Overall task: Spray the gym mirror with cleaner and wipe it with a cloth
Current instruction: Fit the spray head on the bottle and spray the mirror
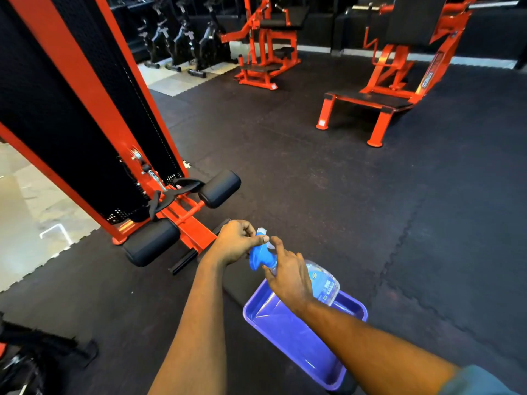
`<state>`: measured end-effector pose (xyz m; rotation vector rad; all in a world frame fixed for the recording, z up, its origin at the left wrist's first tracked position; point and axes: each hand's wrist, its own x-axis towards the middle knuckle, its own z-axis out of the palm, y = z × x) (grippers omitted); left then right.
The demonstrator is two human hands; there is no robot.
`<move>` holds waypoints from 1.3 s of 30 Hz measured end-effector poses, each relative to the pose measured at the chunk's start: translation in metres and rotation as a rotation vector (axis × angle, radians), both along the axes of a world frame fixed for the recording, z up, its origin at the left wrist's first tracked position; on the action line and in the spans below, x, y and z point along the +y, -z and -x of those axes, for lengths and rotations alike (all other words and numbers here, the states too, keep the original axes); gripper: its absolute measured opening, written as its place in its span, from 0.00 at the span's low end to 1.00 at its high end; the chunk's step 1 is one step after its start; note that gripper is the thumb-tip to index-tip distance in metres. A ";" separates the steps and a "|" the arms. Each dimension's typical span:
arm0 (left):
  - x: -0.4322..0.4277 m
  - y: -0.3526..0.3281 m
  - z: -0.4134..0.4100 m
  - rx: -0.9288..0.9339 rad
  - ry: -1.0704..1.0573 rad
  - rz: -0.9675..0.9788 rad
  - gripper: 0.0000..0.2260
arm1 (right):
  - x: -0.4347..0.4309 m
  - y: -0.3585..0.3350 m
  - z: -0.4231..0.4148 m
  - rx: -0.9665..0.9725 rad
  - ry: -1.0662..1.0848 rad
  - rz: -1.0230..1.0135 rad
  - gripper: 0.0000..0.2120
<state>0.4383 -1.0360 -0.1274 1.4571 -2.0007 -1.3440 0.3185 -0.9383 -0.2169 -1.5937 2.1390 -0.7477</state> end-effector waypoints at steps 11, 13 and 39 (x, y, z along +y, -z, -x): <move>-0.003 0.002 -0.002 0.170 0.077 -0.289 0.16 | 0.003 -0.002 -0.003 -0.156 -0.058 0.024 0.33; -0.005 0.004 -0.008 0.187 0.082 -0.310 0.15 | 0.002 -0.002 -0.002 -0.154 -0.077 0.023 0.32; -0.003 -0.004 0.004 0.089 0.020 -0.160 0.10 | 0.001 0.003 0.002 0.106 -0.055 0.012 0.26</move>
